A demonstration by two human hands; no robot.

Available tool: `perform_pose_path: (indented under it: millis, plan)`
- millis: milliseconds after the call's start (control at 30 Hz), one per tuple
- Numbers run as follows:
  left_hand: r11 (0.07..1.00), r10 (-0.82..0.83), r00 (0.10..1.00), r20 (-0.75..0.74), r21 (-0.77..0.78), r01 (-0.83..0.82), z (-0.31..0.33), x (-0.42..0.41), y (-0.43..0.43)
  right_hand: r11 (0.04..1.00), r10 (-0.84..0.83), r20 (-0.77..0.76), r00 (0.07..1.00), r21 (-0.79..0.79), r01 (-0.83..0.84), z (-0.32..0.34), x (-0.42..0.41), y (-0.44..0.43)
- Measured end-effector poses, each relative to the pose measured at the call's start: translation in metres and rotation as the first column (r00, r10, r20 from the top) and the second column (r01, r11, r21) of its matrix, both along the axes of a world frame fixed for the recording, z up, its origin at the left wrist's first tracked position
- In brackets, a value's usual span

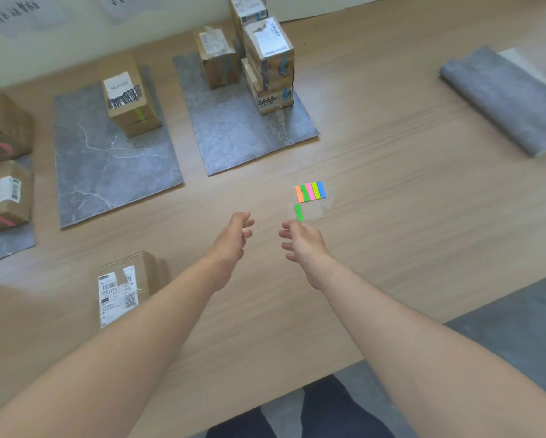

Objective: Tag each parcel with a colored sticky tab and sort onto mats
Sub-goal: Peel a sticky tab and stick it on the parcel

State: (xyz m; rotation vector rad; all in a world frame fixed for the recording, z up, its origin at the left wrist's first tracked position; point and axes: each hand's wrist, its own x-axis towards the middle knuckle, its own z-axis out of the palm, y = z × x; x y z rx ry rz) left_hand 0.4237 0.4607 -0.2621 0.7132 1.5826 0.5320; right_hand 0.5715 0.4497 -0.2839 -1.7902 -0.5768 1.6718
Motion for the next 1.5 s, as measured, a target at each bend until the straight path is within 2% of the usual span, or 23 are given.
perform_pose_path:
  millis: [400,567,633,667,733,767,800,833,900,933,1000,1067,1167,1367,1433,1500]
  plan:
    - [0.992,-0.106,0.994,0.018,-0.06,0.107,-0.022,0.098,0.046,0.992,-0.114,-0.062,0.992,-0.056,0.11,-0.039,0.092,0.056]
    - [0.993,-0.097,0.995,0.028,-0.071,0.099,-0.033,0.122,0.07,0.989,-0.145,-0.015,0.989,-0.026,0.145,-0.055,0.119,0.087]
    - [0.994,-0.086,0.995,0.056,-0.067,0.089,-0.032,0.131,0.077,0.993,-0.118,0.083,0.99,0.04,0.115,-0.065,0.129,0.1]
    - [0.995,-0.084,0.995,0.058,-0.048,0.086,-0.032,0.135,0.08,0.994,-0.062,0.186,0.981,0.102,0.043,-0.073,0.134,0.107]
    - [0.993,-0.11,0.994,-0.02,0.048,0.111,-0.037,0.139,0.083,0.953,0.116,0.437,0.892,0.203,-0.223,-0.088,0.143,0.123]
    - [0.976,-0.162,0.98,-0.116,0.128,0.177,-0.042,0.139,0.083,0.903,0.198,0.53,0.825,0.229,-0.364,-0.093,0.146,0.131]
    - [0.935,-0.243,0.937,-0.251,0.197,0.295,-0.046,0.137,0.083,0.839,0.265,0.594,0.759,0.246,-0.485,-0.098,0.148,0.14]
    - [0.866,-0.333,0.851,-0.405,0.226,0.447,-0.051,0.135,0.083,0.775,0.32,0.631,0.706,0.254,-0.579,-0.103,0.149,0.147]
    - [0.701,-0.468,0.632,-0.618,0.177,0.691,-0.061,0.131,0.085,0.669,0.403,0.672,0.621,0.246,-0.701,-0.109,0.149,0.159]
    - [0.632,-0.509,0.533,-0.676,0.127,0.764,-0.065,0.131,0.086,0.631,0.424,0.694,0.581,0.234,-0.74,-0.11,0.149,0.163]
    - [0.533,-0.537,0.383,-0.752,0.05,0.845,-0.074,0.133,0.088,0.615,0.445,0.71,0.546,0.2,-0.762,-0.113,0.148,0.17]
    - [0.484,-0.555,0.291,-0.779,-0.018,0.875,-0.08,0.137,0.089,0.634,0.461,0.693,0.555,0.18,-0.752,-0.113,0.148,0.176]
    - [0.478,-0.579,0.239,-0.779,-0.087,0.874,-0.087,0.141,0.088,0.663,0.488,0.664,0.567,0.14,-0.735,-0.114,0.149,0.183]
    - [0.532,-0.566,0.321,-0.759,-0.039,0.846,-0.092,0.141,0.086,0.713,0.483,0.604,0.633,0.148,-0.685,-0.113,0.15,0.189]
    - [0.527,-0.568,0.33,-0.754,-0.025,0.849,-0.092,0.139,0.087,0.706,0.478,0.607,0.635,0.165,-0.689,-0.114,0.15,0.19]
    - [0.52,-0.568,0.331,-0.753,-0.017,0.854,-0.093,0.137,0.088,0.657,0.486,0.637,0.599,0.185,-0.73,-0.116,0.153,0.188]
